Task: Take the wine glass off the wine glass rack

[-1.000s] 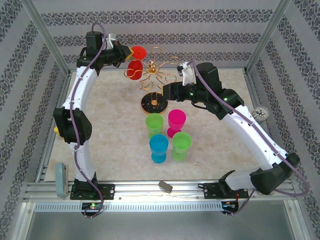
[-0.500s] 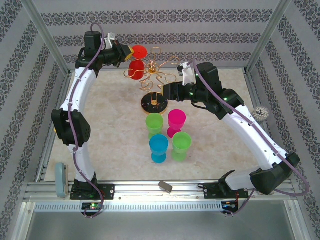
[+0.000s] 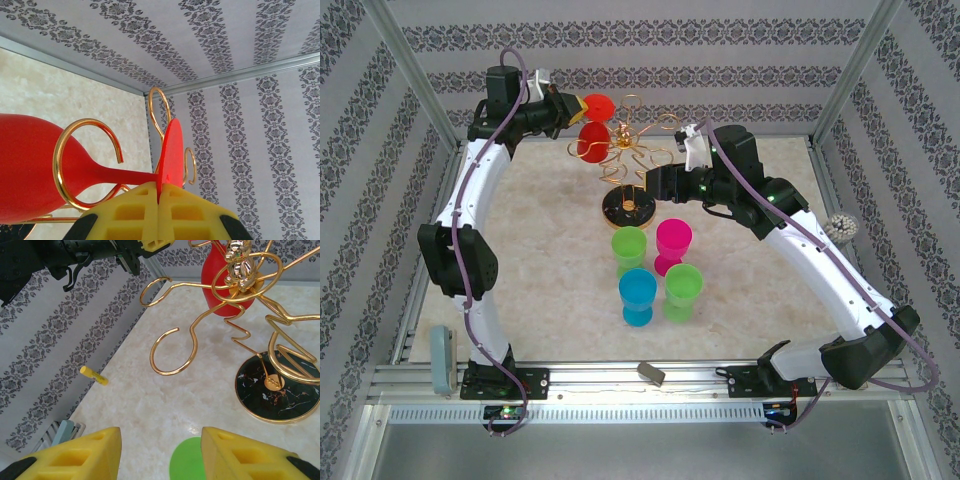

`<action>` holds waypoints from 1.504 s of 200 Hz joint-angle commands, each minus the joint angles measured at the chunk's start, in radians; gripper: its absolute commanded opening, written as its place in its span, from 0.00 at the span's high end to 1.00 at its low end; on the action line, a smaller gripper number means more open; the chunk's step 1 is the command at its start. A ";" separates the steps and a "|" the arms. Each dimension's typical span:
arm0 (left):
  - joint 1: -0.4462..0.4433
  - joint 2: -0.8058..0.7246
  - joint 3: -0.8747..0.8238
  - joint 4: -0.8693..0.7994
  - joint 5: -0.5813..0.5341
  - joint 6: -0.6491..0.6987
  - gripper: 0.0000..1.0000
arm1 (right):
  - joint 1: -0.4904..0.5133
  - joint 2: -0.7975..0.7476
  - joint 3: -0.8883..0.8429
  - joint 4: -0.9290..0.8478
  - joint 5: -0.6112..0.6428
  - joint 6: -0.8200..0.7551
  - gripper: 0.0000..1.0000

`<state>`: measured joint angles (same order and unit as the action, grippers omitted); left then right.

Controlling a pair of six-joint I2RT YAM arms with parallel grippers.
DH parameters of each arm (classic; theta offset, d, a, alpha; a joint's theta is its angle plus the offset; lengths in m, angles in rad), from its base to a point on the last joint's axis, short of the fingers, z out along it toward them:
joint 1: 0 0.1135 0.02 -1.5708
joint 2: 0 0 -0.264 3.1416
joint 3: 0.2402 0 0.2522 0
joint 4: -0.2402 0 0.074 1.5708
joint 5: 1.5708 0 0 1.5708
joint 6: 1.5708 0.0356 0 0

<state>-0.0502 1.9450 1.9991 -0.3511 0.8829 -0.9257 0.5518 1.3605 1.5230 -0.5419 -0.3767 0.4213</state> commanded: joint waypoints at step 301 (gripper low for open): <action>-0.016 0.011 0.121 -0.139 0.042 0.105 1.00 | 0.003 0.009 0.019 0.023 -0.007 0.007 0.54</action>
<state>-0.0525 1.9839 2.0914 -0.4500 0.9089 -0.8524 0.5522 1.3720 1.5230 -0.5411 -0.3763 0.4210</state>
